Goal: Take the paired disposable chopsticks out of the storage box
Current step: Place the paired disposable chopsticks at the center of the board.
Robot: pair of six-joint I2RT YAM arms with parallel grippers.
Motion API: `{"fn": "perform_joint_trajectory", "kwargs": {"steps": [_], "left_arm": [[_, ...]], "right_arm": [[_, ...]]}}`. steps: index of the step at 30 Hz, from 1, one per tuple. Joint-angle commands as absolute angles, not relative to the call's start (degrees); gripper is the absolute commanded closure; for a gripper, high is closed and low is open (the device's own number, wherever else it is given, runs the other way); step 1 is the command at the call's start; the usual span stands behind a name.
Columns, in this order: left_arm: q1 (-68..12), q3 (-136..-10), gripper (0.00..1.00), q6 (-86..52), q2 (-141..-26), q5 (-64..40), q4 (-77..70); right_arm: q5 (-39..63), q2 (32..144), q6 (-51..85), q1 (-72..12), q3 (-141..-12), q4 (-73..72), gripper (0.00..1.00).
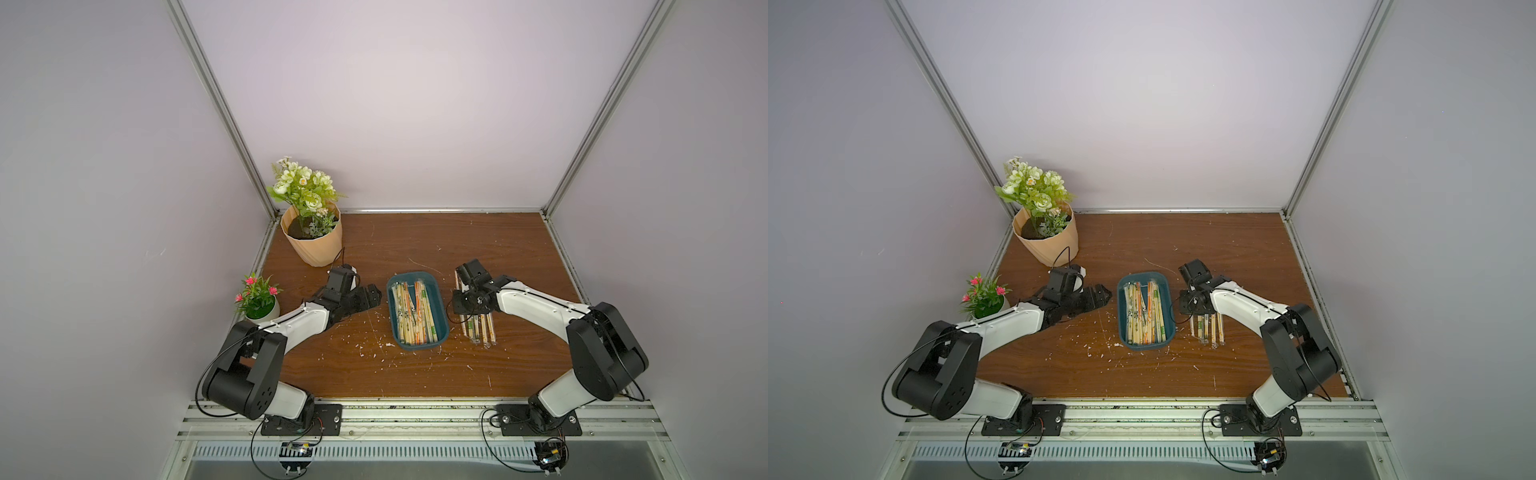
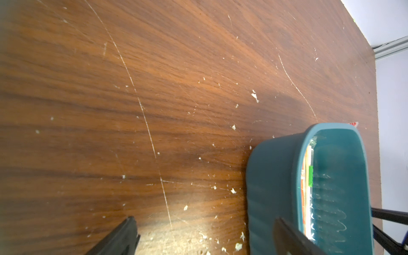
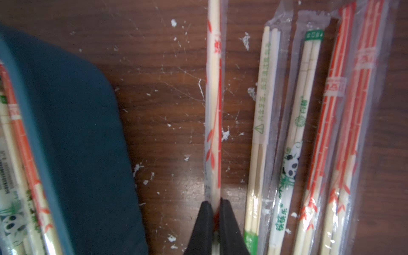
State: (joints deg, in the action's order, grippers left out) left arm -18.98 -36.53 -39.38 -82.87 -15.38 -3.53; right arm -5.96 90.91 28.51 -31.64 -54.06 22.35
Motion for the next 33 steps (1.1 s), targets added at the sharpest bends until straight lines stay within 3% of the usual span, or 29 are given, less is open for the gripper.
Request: {"fn": "perform_joint_trajectory", "kwargs": {"steps": [1,7,21,33], "left_arm": [[-18.5,-38.3,0.02,-39.2,-81.2,-15.2,-2.1],[-18.6,-38.8,0.02,-38.8,-80.6,-14.6,-1.1],[-18.6,-38.9,0.02,-39.1,-80.8,-13.6,-1.0],[-18.5,-38.0,0.02,-39.4,-81.5,-12.2,-1.3]], "right_arm": [[-7.2,91.6,27.3,-31.6,-54.5,21.5,0.86],[-8.8,91.0,27.2,-31.5,-55.2,23.0,0.7],[-1.4,82.3,29.0,-32.2,-59.5,24.0,0.65],[-0.8,88.2,28.4,-39.6,-70.0,25.1,0.54]]}}
